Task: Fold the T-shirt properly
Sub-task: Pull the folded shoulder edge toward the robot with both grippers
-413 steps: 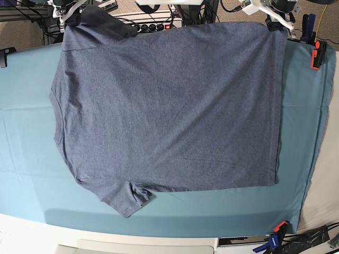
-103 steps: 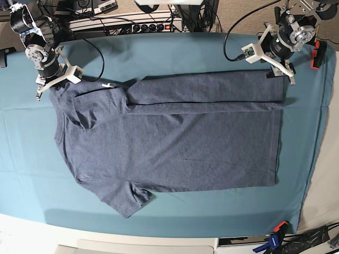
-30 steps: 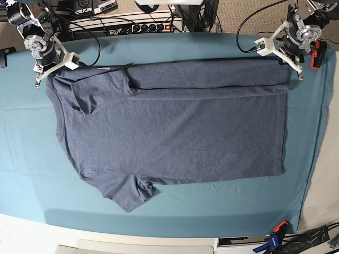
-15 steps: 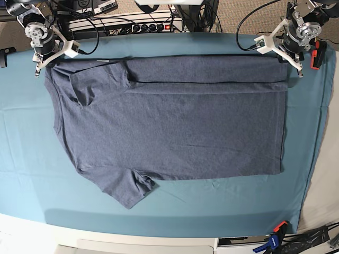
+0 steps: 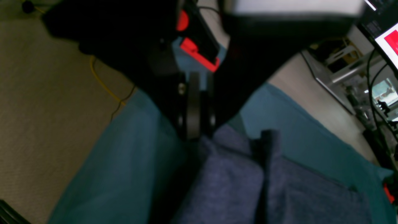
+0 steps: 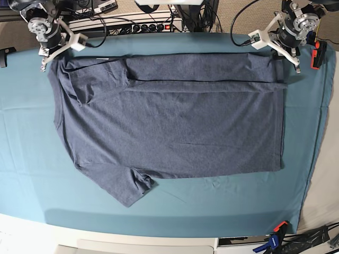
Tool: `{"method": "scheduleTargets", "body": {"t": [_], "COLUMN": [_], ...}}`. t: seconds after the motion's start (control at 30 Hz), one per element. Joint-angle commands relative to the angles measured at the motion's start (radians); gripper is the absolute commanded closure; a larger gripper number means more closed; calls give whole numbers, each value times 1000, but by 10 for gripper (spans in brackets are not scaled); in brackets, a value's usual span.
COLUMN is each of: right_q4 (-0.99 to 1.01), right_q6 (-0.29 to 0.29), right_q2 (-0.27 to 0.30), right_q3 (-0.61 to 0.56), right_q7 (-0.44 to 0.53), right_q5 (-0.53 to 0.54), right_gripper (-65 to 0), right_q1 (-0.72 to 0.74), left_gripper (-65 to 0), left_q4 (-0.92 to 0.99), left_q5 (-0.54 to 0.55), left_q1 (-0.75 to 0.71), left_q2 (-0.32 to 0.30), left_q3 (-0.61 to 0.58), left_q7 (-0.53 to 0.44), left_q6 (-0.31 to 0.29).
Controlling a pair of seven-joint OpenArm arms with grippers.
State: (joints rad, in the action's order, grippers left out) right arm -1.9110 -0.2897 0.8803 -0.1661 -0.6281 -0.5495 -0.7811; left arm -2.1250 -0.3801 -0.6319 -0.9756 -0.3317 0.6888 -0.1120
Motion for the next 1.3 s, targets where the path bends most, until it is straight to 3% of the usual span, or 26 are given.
{"method": "scheduleTargets", "body": {"t": [0.0,0.67,1.0,1.27], "right_q4": [-24,-55,-55,-55], "right_q6": [2,2,2,2], "right_q2": [14,13,18,32], "right_q3": [4,7,121,129], "right_q7": [0,-32,-5,18], "right_q5": [0,-50,-7,-47], "right_gripper": [0,0,0,0], "right_q1": [-13,-89,-93,-171], "left_gripper": [0,0,0,0], "left_q4": [-16,-19,-19,-20], "left_q5": [-13,-28,-28,-27], "left_q1": [-3,-61,-61,-62], "left_q2": [-19,-19,-19,-19], "left_q3": [7,7,7,7], "left_q7": [4,21,21,21], "left_q6": [11,11,16,16]}}
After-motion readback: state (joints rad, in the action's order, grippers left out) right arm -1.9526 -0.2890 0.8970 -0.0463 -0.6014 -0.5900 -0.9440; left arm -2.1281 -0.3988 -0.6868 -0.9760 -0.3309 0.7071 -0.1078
